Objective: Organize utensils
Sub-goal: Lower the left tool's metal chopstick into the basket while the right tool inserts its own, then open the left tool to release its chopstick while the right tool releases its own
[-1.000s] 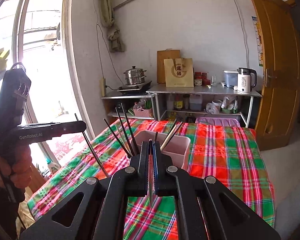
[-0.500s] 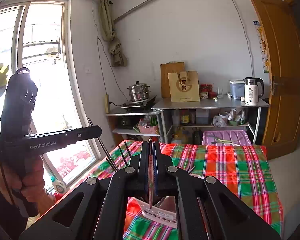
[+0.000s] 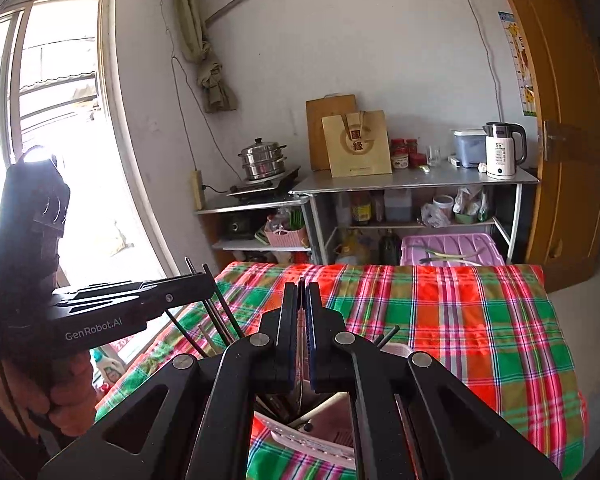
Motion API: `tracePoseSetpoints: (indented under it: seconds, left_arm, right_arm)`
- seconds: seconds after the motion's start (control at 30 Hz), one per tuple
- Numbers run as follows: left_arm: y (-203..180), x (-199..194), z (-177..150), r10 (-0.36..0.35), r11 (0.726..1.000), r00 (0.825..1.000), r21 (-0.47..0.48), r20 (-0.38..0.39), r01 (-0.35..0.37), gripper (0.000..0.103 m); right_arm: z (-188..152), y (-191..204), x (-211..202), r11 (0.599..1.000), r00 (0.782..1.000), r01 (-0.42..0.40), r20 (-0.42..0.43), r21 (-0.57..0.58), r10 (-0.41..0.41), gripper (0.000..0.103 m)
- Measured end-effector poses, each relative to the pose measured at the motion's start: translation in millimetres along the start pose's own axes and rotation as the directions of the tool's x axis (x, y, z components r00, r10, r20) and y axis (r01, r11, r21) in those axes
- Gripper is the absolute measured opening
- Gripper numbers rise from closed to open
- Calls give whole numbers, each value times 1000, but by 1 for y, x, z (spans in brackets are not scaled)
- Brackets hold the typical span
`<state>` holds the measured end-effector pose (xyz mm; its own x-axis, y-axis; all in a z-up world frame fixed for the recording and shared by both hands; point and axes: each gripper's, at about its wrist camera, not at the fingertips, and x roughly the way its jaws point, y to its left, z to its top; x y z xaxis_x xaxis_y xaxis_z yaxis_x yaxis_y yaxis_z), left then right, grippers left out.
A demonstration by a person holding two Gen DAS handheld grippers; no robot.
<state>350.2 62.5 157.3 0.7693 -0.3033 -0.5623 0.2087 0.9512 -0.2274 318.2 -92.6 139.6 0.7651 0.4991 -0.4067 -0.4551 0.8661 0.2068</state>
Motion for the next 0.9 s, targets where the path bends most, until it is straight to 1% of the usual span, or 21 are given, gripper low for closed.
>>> tracePoseSetpoints:
  seconds: [0.17,0.27,0.33,0.5,0.57,0.6,0.63,0.77,0.9]
  left_arm:
    - [1,11,-8,-3,1000,1000,4,-21,4,4]
    - [4,17,-10,8,1000,999,-8,-33,-9,4]
    - [8,18,-13,19,1000,999,-22,-34,-20,4]
    - [10,17,-20,21,999,999,-37,-38,-22,4]
    - [9,15,-21,31,999,999,-38,-39,-32,4]
    - [9,13,-21,35,999,999,-40,-28,-37,4]
    - [8,9,-21,35,998,999,-42,-16,-35,4]
    - [6,-7,-20,47,998,999,-46,23,-46,11]
    - [1,-29,-24,59,997,997,-44,58,-57,12]
  right_arm:
    - [-7,0,6,1000,1000,-2,-31,-10,2,4]
    - [-10,0,9,1000,999,3,-51,-12,-4,4]
    - [-14,-1,10,1000,998,7,-62,-12,-8,5]
    - [-18,-6,12,1000,996,22,-87,-3,-23,5]
    - [-18,-7,9,1000,996,28,-86,-5,-29,9]
    - [-17,-7,7,1000,996,30,-81,-4,-30,13]
    - [-16,-7,4,1000,997,29,-75,-4,-30,15]
    - [-12,-6,-7,1000,998,26,-54,-2,-26,15]
    - [-10,-5,-24,1000,999,27,-29,-5,-27,16]
